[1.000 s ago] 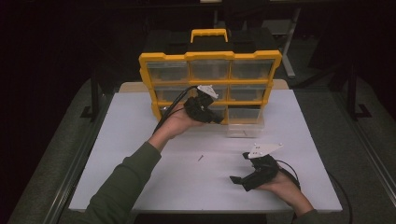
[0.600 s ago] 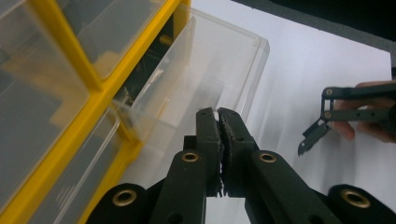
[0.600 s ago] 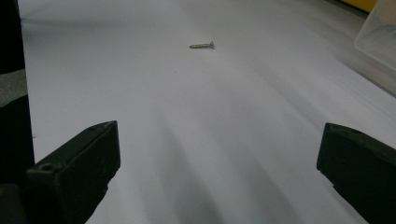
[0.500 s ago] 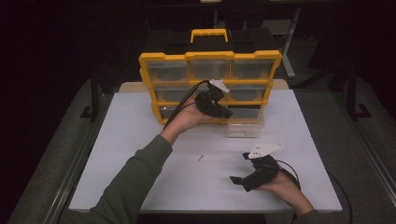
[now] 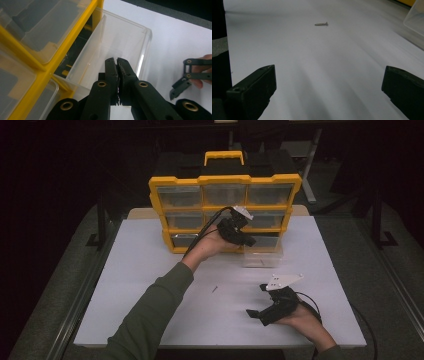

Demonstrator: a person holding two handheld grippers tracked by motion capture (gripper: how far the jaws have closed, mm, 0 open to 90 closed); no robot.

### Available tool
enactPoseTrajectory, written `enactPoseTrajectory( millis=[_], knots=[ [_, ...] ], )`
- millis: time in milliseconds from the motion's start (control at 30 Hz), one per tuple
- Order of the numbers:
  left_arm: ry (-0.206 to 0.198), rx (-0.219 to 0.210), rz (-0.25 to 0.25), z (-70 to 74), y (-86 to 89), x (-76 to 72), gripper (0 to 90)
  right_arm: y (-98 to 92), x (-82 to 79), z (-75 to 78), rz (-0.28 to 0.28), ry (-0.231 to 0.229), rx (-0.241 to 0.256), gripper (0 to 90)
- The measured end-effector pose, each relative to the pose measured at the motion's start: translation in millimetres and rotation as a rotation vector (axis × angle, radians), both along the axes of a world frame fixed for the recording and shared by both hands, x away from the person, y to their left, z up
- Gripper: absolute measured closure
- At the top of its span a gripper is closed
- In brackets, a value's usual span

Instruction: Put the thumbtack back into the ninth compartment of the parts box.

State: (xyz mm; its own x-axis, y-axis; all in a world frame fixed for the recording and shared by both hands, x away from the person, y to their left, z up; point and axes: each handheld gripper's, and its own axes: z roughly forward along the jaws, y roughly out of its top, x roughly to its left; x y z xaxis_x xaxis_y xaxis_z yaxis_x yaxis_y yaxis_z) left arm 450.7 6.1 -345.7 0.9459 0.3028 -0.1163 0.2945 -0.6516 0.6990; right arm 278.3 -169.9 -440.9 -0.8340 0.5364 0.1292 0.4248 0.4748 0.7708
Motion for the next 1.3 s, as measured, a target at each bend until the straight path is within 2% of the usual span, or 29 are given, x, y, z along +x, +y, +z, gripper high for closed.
enactPoseTrajectory(
  millis=[167, 233, 333, 467, 667, 800, 1000, 1300],
  knots=[
    [0.003, 0.019, 0.002, -8.0, -6.7, 1.8, 87.4, -1.5, -0.4, -0.1, 0.000, -0.001, 0.003, 0.0],
    [-0.001, 0.047, -0.004, -12.7, -10.1, 1.6, 87.4, -1.3, -0.2, -0.2, 0.001, 0.000, 0.003, 0.0],
    [0.004, 0.054, -0.006, -16.3, -12.6, 1.8, 87.4, -1.2, 0.4, -0.5, 0.002, 0.000, -0.002, 0.0],
    [0.008, 0.044, -0.003, -17.0, -12.7, 2.3, 86.8, -1.3, 0.1, -0.1, 0.000, 0.000, -0.001, 0.0],
    [0.007, 0.021, 0.000, -12.4, -9.1, 2.7, 79.8, -1.6, 0.0, -0.2, -0.002, 0.001, -0.001, 0.0],
    [0.000, 0.015, 0.008, -6.1, -3.5, 0.2, 75.3, -1.5, 0.1, -0.2, -0.004, 0.000, -0.001, 0.0],
    [0.005, -0.024, 0.005, 5.6, 12.6, -5.9, 66.5, -1.5, 0.4, -0.2, -0.007, 0.000, -0.003, 0.0],
    [-0.010, -0.031, 0.033, 7.6, 40.5, -18.1, 53.4, -0.5, 0.3, -0.8, -0.008, 0.005, -0.007, 0.0]
  ],
)
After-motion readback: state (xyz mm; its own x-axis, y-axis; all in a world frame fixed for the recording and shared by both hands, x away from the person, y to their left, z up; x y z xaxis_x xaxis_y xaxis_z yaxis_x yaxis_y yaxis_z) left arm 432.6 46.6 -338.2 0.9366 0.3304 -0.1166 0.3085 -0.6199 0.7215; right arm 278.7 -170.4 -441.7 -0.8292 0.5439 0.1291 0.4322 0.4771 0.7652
